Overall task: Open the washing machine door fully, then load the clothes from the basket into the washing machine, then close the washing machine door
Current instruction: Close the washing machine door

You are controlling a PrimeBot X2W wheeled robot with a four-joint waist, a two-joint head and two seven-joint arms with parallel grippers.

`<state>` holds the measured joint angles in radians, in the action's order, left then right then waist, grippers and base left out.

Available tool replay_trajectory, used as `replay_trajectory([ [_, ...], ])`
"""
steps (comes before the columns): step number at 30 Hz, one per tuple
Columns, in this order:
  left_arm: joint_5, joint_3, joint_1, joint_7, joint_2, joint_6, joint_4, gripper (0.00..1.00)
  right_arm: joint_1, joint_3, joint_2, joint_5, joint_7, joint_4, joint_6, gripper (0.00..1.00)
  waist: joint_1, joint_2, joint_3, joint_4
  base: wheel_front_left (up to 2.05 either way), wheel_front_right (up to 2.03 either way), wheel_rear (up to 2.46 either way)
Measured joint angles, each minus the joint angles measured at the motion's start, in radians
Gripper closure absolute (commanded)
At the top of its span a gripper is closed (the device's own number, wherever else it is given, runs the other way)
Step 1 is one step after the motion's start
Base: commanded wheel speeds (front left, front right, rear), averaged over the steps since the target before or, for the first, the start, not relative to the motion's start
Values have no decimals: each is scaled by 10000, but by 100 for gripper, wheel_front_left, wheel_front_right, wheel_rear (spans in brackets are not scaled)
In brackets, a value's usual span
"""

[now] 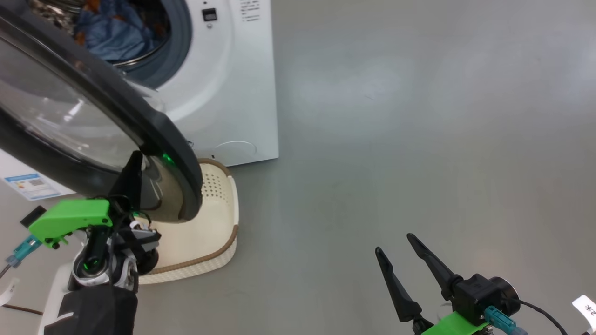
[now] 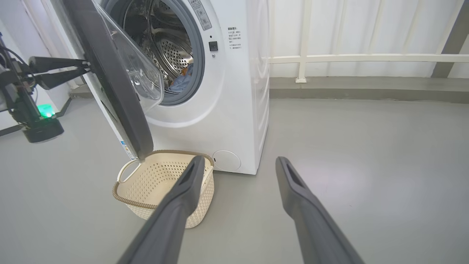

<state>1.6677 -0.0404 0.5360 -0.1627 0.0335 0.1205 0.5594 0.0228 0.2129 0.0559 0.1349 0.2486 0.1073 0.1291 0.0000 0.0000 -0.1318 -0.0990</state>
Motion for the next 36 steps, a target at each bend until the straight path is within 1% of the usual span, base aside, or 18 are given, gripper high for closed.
replay_trajectory([
  [9,485,328,128,1089,-21,2,-261,100,1,-105,-8,17,0,8,0,0,0,0,-95,-619,0,0,0],
  [13,575,378,416,1710,-17,2,-251,100,1,-234,-10,17,0,-33,0,0,0,0,-163,-799,0,0,0],
  [17,662,535,672,1988,-15,2,-240,100,1,-284,-12,48,0,-58,0,0,0,0,-247,-918,0,0,0],
  [21,867,719,774,1969,-31,2,-301,100,1,-313,-13,56,0,-69,0,0,0,0,-284,-959,0,0,0],
  [26,805,807,679,1586,-33,2,-489,100,0,-453,-21,196,2,-144,0,0,1,1,-189,-859,0,0,0],
  [31,483,821,-19,999,-40,31,-1020,100,-13,-633,-23,196,2,-201,0,0,1,0,3,-621,0,0,0],
  [36,171,732,-985,813,109,29,-1758,100,-49,-761,-36,194,4,-280,0,0,1,0,269,-280,0,0,0],
])
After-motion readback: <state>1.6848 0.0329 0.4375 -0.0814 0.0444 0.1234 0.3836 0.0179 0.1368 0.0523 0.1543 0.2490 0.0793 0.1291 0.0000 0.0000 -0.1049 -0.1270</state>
